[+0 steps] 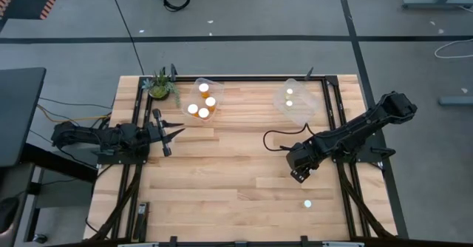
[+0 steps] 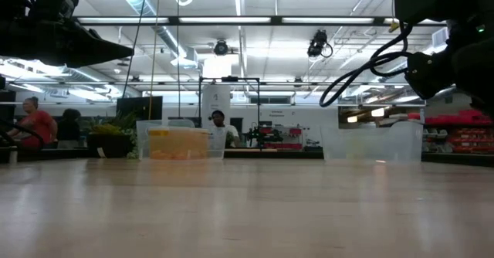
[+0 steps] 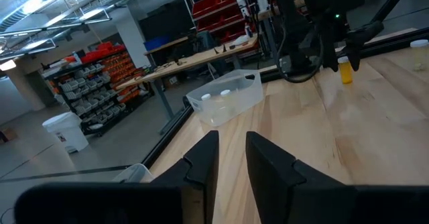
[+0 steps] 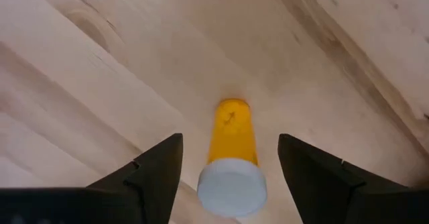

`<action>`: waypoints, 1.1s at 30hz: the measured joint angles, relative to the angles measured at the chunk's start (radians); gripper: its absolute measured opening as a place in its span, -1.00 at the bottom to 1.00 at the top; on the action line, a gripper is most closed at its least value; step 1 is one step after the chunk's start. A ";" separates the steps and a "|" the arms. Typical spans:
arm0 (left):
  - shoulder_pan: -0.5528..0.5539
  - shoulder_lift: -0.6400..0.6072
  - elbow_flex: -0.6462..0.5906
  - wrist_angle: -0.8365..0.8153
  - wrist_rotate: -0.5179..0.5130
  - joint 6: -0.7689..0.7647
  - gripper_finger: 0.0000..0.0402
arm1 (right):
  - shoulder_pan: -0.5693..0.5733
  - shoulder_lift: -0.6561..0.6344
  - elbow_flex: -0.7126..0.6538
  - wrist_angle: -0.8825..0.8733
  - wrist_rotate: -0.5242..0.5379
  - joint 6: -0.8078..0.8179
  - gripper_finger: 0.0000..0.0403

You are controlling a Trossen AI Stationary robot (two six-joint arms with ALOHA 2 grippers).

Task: Pick and place medicine bottles into bin by pill shape (circle, oval)
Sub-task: Put the small orange pill bottle into the right transparent bin

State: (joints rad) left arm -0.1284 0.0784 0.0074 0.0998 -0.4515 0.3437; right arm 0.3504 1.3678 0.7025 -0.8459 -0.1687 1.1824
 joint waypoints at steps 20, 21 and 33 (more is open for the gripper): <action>0.000 0.000 0.000 0.000 0.000 0.000 -0.60 | 0.000 0.000 0.000 -0.001 -0.050 -0.001 -0.32; 0.000 0.000 0.000 0.000 0.000 0.000 -0.60 | 0.000 0.000 0.000 -0.002 -0.050 -0.003 -0.36; 0.000 0.000 0.000 0.000 0.000 0.000 -0.55 | -0.005 0.000 0.000 -0.002 -0.057 -0.037 -0.35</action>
State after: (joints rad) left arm -0.1284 0.0783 0.0072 0.0995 -0.4516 0.3437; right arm 0.3450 1.3678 0.7025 -0.8478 -0.2261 1.1458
